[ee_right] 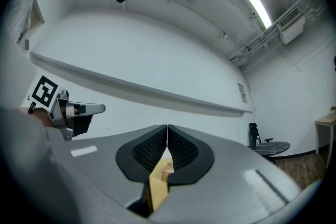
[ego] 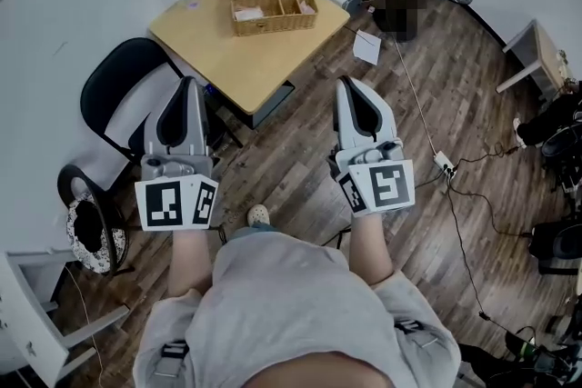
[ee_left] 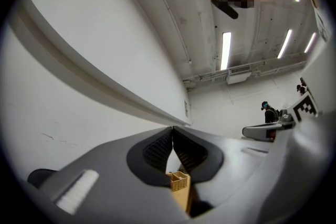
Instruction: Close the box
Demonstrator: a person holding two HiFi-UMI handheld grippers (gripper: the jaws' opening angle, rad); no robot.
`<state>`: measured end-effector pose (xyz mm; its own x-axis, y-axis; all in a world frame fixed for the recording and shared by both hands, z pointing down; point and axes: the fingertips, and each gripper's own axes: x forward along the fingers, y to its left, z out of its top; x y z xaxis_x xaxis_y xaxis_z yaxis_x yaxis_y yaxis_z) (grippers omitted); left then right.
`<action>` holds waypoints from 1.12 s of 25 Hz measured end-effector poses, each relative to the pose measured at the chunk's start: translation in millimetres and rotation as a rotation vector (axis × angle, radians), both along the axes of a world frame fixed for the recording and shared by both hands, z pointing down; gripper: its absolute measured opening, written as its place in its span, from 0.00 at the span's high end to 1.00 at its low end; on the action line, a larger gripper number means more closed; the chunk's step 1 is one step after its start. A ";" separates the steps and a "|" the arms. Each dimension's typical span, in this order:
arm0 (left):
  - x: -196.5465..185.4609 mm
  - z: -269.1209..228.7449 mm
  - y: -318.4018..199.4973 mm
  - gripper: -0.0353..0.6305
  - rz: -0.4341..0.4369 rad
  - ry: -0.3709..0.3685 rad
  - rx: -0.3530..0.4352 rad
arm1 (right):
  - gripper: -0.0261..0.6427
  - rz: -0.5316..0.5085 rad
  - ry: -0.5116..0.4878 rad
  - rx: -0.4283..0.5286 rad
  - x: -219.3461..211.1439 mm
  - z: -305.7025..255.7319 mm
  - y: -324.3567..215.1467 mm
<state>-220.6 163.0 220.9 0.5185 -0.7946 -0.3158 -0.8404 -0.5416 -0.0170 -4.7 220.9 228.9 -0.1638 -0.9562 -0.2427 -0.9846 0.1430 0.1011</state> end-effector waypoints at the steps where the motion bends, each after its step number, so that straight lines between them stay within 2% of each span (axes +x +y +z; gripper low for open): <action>1: -0.9 -0.4 -9.1 0.86 0.002 -0.001 0.001 | 0.95 0.003 0.000 0.001 -1.4 -0.5 -8.4; 12: -23.2 1.9 -90.8 0.86 0.036 0.011 -0.003 | 0.95 0.042 -0.001 0.000 -23.9 3.2 -81.2; 18: -34.8 11.7 -108.4 0.86 0.045 0.042 -0.022 | 0.95 0.064 0.022 -0.013 -32.3 6.7 -90.3; 28: -25.9 13.8 -141.0 0.86 0.043 0.054 -0.031 | 0.95 0.052 0.032 -0.030 -23.9 10.6 -125.5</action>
